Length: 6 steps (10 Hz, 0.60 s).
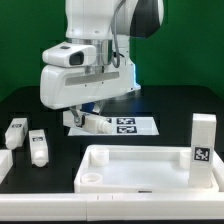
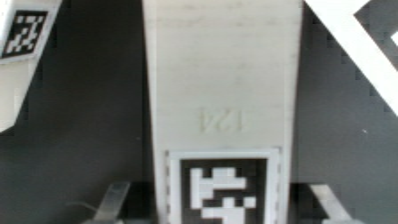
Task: Assemble desk
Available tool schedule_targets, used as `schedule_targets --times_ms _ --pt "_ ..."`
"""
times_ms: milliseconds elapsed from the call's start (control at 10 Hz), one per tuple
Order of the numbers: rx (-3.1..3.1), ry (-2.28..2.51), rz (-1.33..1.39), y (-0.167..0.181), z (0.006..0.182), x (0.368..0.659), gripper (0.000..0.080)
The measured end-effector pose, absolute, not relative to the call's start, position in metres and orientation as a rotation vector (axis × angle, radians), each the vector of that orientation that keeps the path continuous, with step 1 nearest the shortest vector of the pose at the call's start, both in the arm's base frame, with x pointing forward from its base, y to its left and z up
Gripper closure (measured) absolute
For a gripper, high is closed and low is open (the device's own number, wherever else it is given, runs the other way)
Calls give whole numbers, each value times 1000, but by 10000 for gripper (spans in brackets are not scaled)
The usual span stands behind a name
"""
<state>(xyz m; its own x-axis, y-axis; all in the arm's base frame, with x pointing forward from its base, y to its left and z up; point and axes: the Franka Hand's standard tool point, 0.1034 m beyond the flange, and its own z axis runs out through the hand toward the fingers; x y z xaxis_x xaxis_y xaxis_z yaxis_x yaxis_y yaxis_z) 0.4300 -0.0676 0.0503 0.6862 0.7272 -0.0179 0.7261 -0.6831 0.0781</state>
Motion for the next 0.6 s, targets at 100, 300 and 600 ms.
schedule_targets --times_ms 100,300,600 --pt "2765 1330 24 -46 47 423 515" --pt "2744 1451 1 -5 37 408 515" --pt "2614 1675 -19 -1 34 404 515"
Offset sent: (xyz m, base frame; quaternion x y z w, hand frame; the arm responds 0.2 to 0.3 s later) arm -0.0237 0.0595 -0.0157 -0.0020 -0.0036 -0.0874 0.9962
